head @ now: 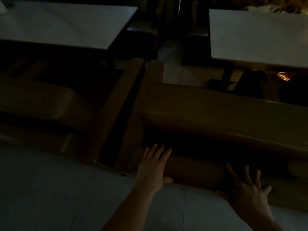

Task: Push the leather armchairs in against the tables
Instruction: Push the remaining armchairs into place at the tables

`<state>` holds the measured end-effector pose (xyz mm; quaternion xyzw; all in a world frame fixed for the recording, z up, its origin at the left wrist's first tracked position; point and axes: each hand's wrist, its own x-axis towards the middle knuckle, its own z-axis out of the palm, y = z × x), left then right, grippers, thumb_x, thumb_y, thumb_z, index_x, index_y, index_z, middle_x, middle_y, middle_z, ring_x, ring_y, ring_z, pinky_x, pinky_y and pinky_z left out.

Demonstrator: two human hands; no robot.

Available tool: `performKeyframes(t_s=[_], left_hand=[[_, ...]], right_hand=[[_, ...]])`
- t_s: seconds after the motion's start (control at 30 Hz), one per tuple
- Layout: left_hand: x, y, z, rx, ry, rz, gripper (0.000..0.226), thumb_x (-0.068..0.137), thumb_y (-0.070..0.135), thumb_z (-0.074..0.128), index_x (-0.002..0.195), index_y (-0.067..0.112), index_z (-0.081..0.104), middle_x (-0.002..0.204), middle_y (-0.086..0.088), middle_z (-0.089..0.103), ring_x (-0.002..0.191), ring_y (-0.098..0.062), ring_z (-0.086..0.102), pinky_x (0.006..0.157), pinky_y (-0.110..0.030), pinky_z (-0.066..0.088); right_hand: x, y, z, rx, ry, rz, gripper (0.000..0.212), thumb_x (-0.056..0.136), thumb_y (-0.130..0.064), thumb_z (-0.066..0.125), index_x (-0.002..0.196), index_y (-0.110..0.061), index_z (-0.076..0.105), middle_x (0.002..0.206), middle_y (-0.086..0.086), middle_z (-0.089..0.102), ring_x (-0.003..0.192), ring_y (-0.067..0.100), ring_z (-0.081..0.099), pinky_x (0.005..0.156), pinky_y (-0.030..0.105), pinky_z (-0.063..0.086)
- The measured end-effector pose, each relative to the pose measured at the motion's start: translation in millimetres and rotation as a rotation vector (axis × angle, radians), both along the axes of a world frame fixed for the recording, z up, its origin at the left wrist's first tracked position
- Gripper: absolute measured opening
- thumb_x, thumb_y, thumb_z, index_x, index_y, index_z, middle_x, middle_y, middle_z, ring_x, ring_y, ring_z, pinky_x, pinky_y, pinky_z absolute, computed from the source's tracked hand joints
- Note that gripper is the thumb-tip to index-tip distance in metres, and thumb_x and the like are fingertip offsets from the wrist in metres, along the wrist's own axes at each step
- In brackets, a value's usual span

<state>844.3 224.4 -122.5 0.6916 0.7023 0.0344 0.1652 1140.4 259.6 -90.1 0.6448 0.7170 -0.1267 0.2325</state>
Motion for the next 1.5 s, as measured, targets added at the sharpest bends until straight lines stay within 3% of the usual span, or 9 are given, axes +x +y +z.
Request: performKeyframes(t_s=[0.2, 0.4, 0.63, 0.8, 1.2, 1.37, 1.5], left_hand=[[-1.1, 2.5, -1.4, -0.037, 0.0, 0.009, 0.106, 0.075, 0.06, 0.071, 0.154, 0.041, 0.003, 0.165, 0.011, 0.004, 0.149, -0.016, -0.012, 0.12, -0.041, -0.012], [-0.6, -0.5, -2.7, -0.021, 0.021, 0.006, 0.103, 0.076, 0.064, 0.067, 0.154, 0.043, 0.002, 0.164, 0.014, 0.004, 0.149, -0.013, -0.012, 0.118, -0.037, -0.016], [5.1, -10.6, 1.0, -0.005, 0.008, 0.007, 0.098, 0.078, 0.062, 0.065, 0.154, 0.042, 0.007, 0.163, 0.012, 0.01, 0.149, -0.015, -0.006, 0.118, -0.038, -0.016], [0.7, -15.6, -2.0, -0.036, -0.028, -0.024, 0.098, 0.08, 0.061, 0.065, 0.154, 0.042, 0.003, 0.164, 0.011, 0.005, 0.149, -0.016, -0.012, 0.12, -0.042, -0.013], [5.4, -9.3, 7.4, -0.069, -0.045, 0.012, 0.1, 0.078, 0.054, 0.072, 0.155, 0.039, 0.01, 0.165, 0.007, 0.009, 0.15, -0.02, -0.01, 0.12, -0.043, -0.013], [5.2, -8.8, 10.0, -0.081, -0.062, 0.023, 0.101, 0.078, 0.051, 0.074, 0.155, 0.037, 0.011, 0.165, 0.006, 0.009, 0.15, -0.021, -0.011, 0.119, -0.042, -0.014], [4.8, -9.5, 9.6, -0.073, -0.072, 0.019, 0.101, 0.078, 0.051, 0.074, 0.155, 0.036, 0.011, 0.165, 0.005, 0.01, 0.15, -0.021, -0.011, 0.119, -0.042, -0.015]], right_hand=[[-10.2, 10.2, 13.5, -0.109, -0.039, -0.03, 0.11, 0.073, -0.093, 0.035, 0.144, -0.043, -0.033, 0.163, 0.014, -0.021, 0.149, 0.047, -0.014, 0.117, 0.068, 0.019], [-10.8, 5.0, 16.2, -0.079, -0.053, -0.012, 0.107, 0.075, -0.092, 0.033, 0.145, -0.043, -0.031, 0.165, 0.013, -0.017, 0.15, 0.045, -0.01, 0.117, 0.066, 0.022], [-5.3, -3.8, 17.7, -0.096, -0.023, -0.039, 0.108, 0.075, -0.092, 0.034, 0.142, -0.041, -0.034, 0.164, 0.013, -0.021, 0.15, 0.044, -0.013, 0.119, 0.066, 0.016], [-5.7, -12.2, 21.0, -0.084, -0.045, -0.015, 0.107, 0.075, -0.091, 0.036, 0.145, -0.043, -0.03, 0.164, 0.013, -0.018, 0.15, 0.045, -0.009, 0.117, 0.064, 0.024], [-13.6, -2.8, 24.5, -0.101, -0.057, -0.065, 0.11, 0.069, -0.095, 0.036, 0.146, -0.048, -0.027, 0.165, 0.011, -0.014, 0.15, 0.042, -0.009, 0.116, 0.063, 0.025], [-17.4, 4.4, 26.8, -0.185, -0.04, -0.124, 0.119, 0.063, -0.096, 0.045, 0.145, -0.05, -0.028, 0.164, 0.009, -0.023, 0.15, 0.041, -0.015, 0.118, 0.068, 0.017], [-17.8, 1.3, 26.6, -0.165, -0.04, -0.117, 0.117, 0.065, -0.096, 0.043, 0.145, -0.049, -0.029, 0.163, 0.01, -0.022, 0.15, 0.041, -0.014, 0.117, 0.066, 0.02]])
